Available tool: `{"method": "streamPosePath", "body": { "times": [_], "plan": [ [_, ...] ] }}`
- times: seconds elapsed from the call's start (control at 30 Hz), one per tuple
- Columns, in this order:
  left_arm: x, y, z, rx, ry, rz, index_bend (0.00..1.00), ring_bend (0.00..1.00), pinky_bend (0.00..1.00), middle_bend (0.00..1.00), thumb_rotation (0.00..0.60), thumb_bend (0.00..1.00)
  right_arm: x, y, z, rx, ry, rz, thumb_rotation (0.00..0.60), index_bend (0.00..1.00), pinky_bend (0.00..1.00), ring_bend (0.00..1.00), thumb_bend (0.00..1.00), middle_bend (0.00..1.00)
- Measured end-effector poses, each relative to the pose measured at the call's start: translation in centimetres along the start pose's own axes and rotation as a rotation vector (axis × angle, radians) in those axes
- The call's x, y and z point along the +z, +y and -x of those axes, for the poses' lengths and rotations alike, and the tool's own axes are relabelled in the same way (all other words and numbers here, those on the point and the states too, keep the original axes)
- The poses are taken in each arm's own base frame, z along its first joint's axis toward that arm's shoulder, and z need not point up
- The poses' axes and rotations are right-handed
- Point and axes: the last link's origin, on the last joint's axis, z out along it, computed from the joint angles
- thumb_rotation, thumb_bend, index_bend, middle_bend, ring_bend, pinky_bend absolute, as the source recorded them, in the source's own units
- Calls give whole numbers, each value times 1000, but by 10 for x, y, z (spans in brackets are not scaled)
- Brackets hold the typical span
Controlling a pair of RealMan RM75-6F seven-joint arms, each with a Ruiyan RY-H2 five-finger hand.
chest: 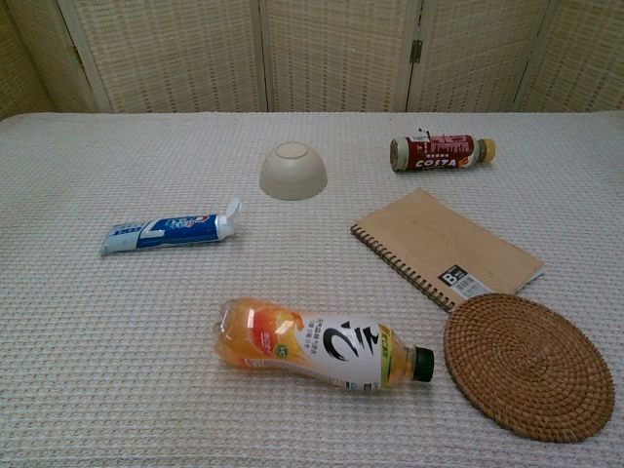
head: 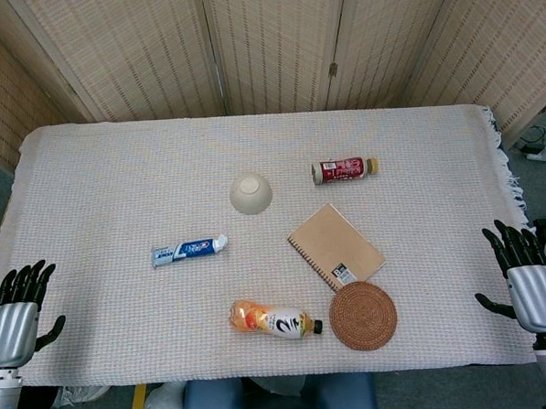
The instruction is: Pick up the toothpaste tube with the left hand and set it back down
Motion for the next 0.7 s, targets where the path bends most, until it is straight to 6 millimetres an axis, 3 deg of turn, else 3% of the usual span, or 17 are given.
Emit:
{"method": "streamPosePath", "body": {
  "times": [0.43,0.7],
  "plan": [
    [9,9,-1,-8,22,34,109,87,0,101,600,363,-1,0,-4,-1,16,5,600,0,0,0,172,0],
    [45,29,-11,-61,51,117,131,142,43,149,600,364,-2,-2,-17,-6,59,5,600,0,0,0,171,0]
  ]
}}
